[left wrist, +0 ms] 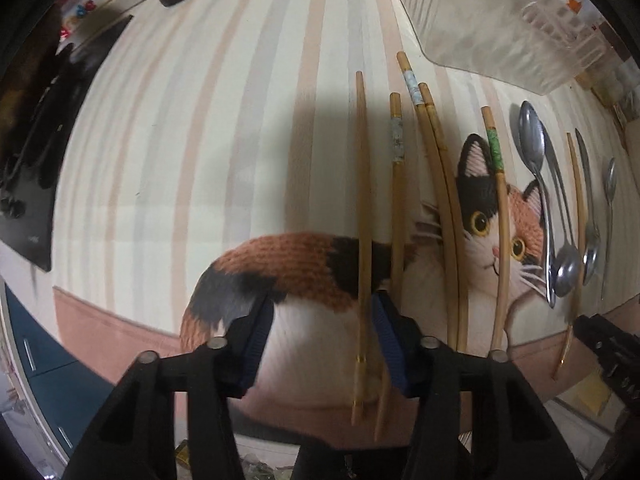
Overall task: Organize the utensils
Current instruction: 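Grasp a wooden chopstick with the left tool while the right tool grasps another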
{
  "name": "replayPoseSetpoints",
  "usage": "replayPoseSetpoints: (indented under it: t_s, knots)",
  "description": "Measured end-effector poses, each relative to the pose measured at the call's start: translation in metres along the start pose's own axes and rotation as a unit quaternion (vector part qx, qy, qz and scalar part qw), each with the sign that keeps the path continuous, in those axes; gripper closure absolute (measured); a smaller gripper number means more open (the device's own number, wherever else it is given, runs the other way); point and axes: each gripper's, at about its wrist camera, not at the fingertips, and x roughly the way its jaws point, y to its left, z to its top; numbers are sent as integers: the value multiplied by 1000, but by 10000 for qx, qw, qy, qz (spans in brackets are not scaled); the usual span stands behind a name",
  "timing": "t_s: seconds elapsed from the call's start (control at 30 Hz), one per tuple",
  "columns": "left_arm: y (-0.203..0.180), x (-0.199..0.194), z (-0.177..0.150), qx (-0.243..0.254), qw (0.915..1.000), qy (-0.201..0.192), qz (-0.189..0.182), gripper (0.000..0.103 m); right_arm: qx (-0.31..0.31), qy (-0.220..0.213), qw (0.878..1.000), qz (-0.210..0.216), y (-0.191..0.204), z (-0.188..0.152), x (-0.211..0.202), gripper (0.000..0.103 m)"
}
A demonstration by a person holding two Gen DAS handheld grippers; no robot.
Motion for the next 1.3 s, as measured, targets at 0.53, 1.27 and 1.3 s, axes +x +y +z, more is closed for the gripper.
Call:
replayPoseSetpoints:
  t_s: [0.53, 1.27, 1.3]
  knots:
    - [-2, 2, -31, 77, 9997, 156, -148, 98, -466, 335, 9976, -384, 1, -41, 14, 96]
    - [-19, 9, -16, 389, 9988, -163, 250, 99, -71, -2, 9988, -484, 28, 2, 22, 96]
    - [-19, 9, -17, 384, 9988, -172, 268, 99, -46, 4, 9990, -437, 28, -5, 15, 96]
